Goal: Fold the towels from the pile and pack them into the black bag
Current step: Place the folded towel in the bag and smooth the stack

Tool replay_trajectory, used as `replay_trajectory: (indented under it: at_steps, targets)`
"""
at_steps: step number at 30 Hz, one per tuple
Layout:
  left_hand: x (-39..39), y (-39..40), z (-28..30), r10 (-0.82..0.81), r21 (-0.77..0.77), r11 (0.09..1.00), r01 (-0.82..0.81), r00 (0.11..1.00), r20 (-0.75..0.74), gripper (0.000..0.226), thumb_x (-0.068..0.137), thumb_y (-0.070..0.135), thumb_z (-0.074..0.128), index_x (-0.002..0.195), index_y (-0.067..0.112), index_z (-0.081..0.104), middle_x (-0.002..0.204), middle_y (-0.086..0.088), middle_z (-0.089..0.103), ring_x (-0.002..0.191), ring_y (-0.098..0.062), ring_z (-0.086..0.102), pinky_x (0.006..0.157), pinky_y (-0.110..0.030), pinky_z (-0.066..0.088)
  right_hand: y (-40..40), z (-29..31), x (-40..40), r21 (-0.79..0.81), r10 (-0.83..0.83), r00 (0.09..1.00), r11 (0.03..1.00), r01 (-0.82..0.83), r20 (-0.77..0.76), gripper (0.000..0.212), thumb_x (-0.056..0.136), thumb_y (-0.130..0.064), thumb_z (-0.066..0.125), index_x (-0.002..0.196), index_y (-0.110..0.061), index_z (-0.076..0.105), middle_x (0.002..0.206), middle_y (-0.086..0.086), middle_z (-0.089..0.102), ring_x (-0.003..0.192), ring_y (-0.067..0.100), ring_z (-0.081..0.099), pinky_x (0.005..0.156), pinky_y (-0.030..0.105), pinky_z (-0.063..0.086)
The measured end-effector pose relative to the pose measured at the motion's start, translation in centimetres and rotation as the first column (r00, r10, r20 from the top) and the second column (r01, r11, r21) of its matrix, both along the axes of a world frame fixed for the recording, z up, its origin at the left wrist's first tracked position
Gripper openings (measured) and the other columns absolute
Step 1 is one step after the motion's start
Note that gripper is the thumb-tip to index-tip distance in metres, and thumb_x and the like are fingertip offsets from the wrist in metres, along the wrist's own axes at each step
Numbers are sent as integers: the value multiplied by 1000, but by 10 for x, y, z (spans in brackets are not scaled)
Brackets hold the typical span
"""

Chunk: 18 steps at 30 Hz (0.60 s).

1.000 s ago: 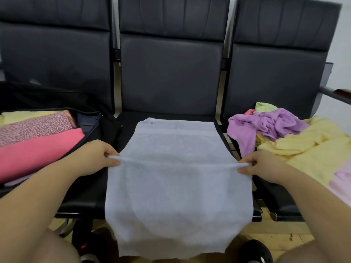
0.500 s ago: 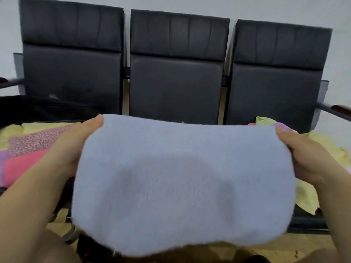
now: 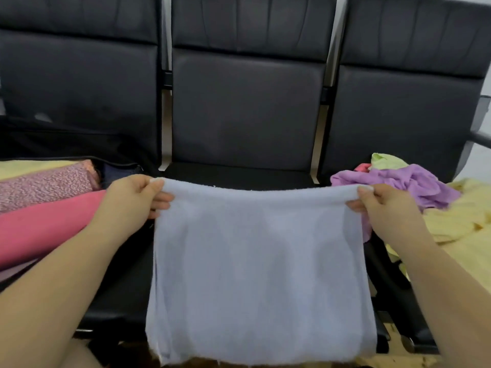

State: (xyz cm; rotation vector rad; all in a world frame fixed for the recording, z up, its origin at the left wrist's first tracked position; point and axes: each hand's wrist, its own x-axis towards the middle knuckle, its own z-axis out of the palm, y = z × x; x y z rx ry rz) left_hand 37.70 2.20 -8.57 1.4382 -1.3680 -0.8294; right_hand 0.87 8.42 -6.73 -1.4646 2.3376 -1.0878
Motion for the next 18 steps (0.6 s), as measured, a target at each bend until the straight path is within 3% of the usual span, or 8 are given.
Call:
replay_trajectory:
  at_steps: [2, 3, 5, 7, 9, 11, 13, 18]
  targets:
    - [-14, -15, -12, -3, -54, 999, 9, 994, 109, 13, 99, 22, 48, 104, 23, 60, 109, -1, 68, 103, -20, 64, 89, -39, 51, -17, -11, 5, -22, 31, 1000, 999, -31, -2, 36, 98, -31, 45, 130, -18, 54, 120, 11, 61, 108, 32, 58, 77, 33, 46]
    - [-23, -19, -16, -55, -33, 997, 63, 978, 203, 27, 97, 24, 52, 124, 25, 54, 126, 0, 59, 117, -21, 56, 99, -40, 45, -22, -18, 11, -14, 102, 995, 995, -102, 17, 46, 96, -33, 51, 139, -21, 44, 133, 7, 55, 119, 30, 52, 85, 33, 44]
    - [-41, -20, -28, -272, 190, 958, 217, 897, 348, 80, 91, 33, 60, 153, 24, 9, 158, 1, 17, 141, -20, 28, 111, -35, 31, -28, -33, 24, 130, 233, 971, 962, -239, 61, 84, 89, -39, 62, 153, -24, 11, 154, 0, 29, 139, 23, 33, 105, 31, 32]
    - [-58, -15, -36, -497, 498, 839, 219, 678, 541, 100, 88, 48, 60, 151, 23, -15, 160, -2, -14, 147, -26, 13, 112, -33, 25, -31, -44, 31, 391, 329, 944, 864, -316, 34, 104, 83, -50, 65, 153, -24, -6, 161, -1, 10, 145, 21, 21, 113, 32, 24]
    - [-69, -9, -43, -659, 676, 728, 114, 385, 645, 94, 87, 62, 51, 154, 16, 4, 160, -10, 0, 143, -30, 23, 112, -35, 27, -29, -47, 36, 690, 416, 909, 661, -293, -12, 101, 83, -61, 59, 154, -20, 0, 161, -1, 11, 144, 20, 23, 113, 29, 25]
    - [-78, -5, -47, -726, 744, 667, 27, 249, 641, 97, 81, 72, 48, 151, 13, 18, 157, -10, 14, 140, -28, 29, 112, -36, 29, -25, -52, 42, 868, 507, 862, 431, -247, -7, 97, 84, -68, 50, 154, -17, 5, 161, 2, 7, 145, 21, 22, 114, 31, 23]
    - [-84, -8, -54, -695, 720, 694, -17, 245, 676, 111, 77, 76, 50, 153, 10, 3, 159, -12, 0, 145, -31, 14, 116, -39, 23, -28, -63, 48, 897, 536, 844, 385, -218, -24, 100, 86, -67, 47, 153, -15, -6, 160, 7, -12, 148, 25, 5, 118, 37, 15]
    - [-83, -23, -63, -510, 555, 832, 20, 423, 749, 105, 85, 70, 45, 152, 11, -10, 158, -13, -18, 147, -30, -11, 120, -40, 5, -41, -79, 52, 703, 446, 884, 673, -230, -139, 93, 90, -62, 47, 153, -22, -9, 159, 9, -18, 148, 26, -12, 120, 42, 3]
